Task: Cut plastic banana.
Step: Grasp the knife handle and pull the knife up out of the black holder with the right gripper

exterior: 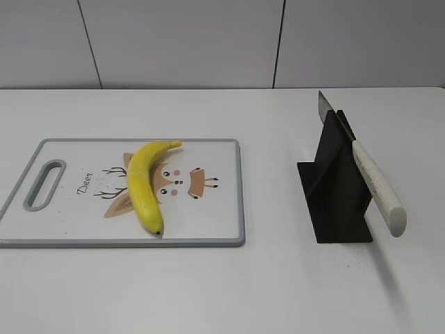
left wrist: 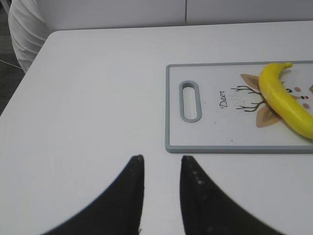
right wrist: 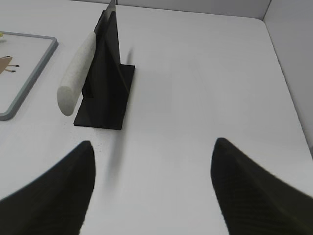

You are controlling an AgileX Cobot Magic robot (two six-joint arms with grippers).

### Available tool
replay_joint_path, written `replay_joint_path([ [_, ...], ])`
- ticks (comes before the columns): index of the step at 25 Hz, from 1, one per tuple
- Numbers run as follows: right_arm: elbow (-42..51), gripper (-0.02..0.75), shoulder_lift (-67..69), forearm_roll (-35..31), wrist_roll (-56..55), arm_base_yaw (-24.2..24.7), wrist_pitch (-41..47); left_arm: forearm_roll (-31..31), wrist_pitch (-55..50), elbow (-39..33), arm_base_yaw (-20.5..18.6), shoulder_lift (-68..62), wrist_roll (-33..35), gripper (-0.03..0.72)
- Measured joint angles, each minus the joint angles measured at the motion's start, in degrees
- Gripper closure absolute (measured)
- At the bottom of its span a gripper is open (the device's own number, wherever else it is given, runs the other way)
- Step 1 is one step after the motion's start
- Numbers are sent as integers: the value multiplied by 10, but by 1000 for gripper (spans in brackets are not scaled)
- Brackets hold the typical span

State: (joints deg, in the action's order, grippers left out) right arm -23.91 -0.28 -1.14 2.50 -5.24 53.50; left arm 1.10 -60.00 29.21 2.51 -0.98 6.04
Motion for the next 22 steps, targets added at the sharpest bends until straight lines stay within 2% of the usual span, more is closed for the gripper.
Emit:
replay_joint_path([
  [22, 0, 162, 0, 0, 0, 0, 0, 0, 0, 0, 0, 0, 0, 450],
])
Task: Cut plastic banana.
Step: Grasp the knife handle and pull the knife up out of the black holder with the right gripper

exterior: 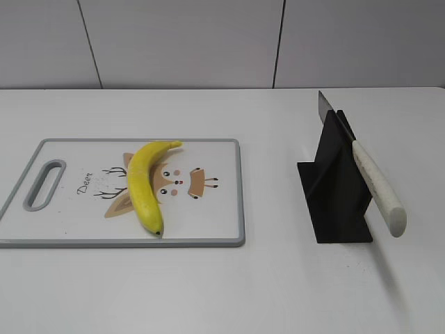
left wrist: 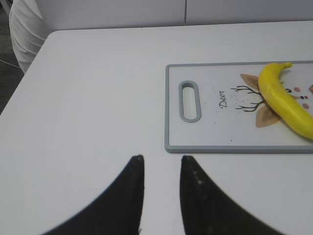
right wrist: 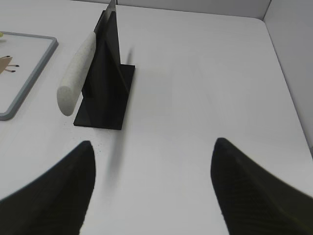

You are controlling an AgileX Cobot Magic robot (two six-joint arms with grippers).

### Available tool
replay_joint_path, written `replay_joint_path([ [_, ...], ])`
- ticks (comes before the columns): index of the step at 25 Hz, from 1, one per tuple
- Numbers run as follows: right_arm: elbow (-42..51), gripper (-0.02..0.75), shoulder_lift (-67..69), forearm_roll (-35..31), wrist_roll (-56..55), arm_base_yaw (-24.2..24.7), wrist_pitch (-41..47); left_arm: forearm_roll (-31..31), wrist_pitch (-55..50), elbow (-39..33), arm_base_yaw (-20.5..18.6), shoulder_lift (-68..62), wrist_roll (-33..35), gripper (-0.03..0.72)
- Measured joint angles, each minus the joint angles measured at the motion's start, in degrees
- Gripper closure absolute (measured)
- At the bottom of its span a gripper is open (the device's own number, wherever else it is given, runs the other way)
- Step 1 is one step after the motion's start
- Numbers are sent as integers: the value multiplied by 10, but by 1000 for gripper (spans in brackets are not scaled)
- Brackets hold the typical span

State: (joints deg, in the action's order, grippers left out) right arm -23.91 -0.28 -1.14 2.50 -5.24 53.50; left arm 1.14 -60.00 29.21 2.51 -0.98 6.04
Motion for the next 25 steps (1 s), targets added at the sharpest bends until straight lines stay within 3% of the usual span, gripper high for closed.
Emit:
replay_joint_path([
  [20, 0, 162, 0, -1, 0, 0, 0, 2, 0, 0, 0, 0, 0, 440],
  [22, 0, 162, 0, -3, 0, 0, 0, 2, 0, 0, 0, 0, 0, 386],
  [25, -6, 162, 2, -4, 0, 0, 1, 2, 0, 0, 0, 0, 0, 219],
])
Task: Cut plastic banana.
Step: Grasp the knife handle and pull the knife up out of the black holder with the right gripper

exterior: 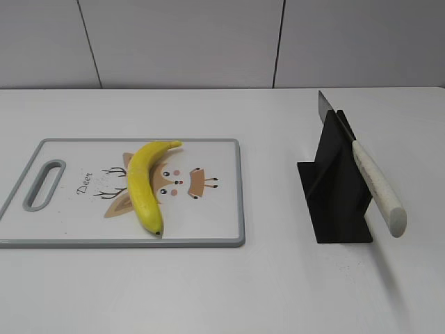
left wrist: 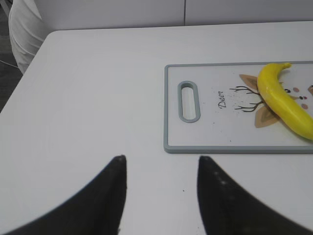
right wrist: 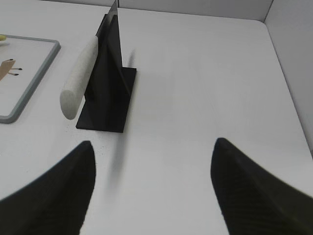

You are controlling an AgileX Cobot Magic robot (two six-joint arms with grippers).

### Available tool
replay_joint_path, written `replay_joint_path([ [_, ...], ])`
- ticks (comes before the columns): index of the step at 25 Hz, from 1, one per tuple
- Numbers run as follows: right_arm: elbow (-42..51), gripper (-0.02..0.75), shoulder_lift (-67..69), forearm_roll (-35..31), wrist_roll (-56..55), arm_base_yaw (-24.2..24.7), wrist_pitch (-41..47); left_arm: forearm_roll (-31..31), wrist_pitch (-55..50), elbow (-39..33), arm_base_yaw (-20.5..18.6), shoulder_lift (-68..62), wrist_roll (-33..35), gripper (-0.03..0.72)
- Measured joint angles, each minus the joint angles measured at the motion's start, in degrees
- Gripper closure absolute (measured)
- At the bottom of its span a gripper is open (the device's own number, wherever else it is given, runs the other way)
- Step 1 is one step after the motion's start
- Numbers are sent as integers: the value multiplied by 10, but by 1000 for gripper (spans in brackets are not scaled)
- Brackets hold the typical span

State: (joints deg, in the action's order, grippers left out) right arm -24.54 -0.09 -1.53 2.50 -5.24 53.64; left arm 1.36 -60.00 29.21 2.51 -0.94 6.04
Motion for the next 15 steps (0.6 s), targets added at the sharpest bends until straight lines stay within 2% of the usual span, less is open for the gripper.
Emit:
replay_joint_path([
  [2, -12, 162, 17, 0, 0, 0, 1, -1, 0, 0, 0, 0, 0, 104],
  [5, -38, 162, 75, 0, 0, 0, 6, -3, 0, 0, 0, 0, 0, 39],
  [11, -120, 162, 244, -1, 0, 0, 46, -3, 0, 0, 0, 0, 0, 29],
  [15, -180, 162, 355, -26, -2, -1, 74, -3, 0, 0, 0, 0, 0, 34],
])
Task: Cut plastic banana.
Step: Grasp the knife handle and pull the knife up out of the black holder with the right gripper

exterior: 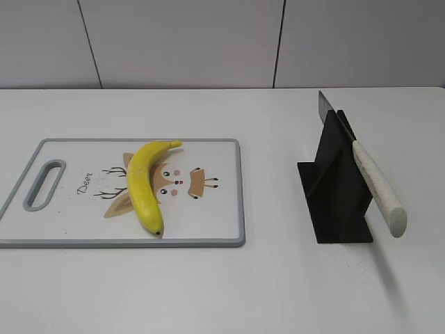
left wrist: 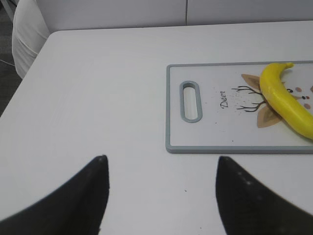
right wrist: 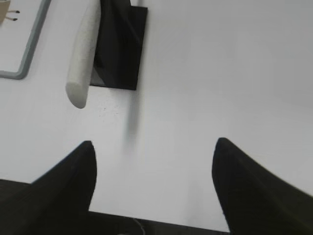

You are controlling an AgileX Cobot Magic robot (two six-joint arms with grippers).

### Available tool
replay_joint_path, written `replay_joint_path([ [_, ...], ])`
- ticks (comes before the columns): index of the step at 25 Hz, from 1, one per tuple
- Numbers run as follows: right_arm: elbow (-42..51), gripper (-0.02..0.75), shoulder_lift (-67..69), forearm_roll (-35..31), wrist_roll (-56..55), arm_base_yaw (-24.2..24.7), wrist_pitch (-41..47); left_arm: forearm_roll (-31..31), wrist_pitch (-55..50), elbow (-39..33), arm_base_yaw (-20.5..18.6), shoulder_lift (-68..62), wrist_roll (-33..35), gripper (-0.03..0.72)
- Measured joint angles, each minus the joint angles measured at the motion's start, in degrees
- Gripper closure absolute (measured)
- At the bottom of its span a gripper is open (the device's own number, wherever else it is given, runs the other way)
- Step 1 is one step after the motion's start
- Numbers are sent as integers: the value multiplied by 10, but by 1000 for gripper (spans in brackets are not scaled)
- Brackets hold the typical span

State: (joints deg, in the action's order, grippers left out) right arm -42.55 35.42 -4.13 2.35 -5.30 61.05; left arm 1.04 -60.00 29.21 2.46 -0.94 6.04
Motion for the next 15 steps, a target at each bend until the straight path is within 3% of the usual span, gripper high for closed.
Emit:
replay_joint_path([
  [6, -91, 162, 151, -38, -4, -10, 56, -1, 0, 0, 0, 0, 0, 50],
  [15, -192, 162, 338, -22, -36, -124, 68, -1, 0, 0, 0, 0, 0, 77],
])
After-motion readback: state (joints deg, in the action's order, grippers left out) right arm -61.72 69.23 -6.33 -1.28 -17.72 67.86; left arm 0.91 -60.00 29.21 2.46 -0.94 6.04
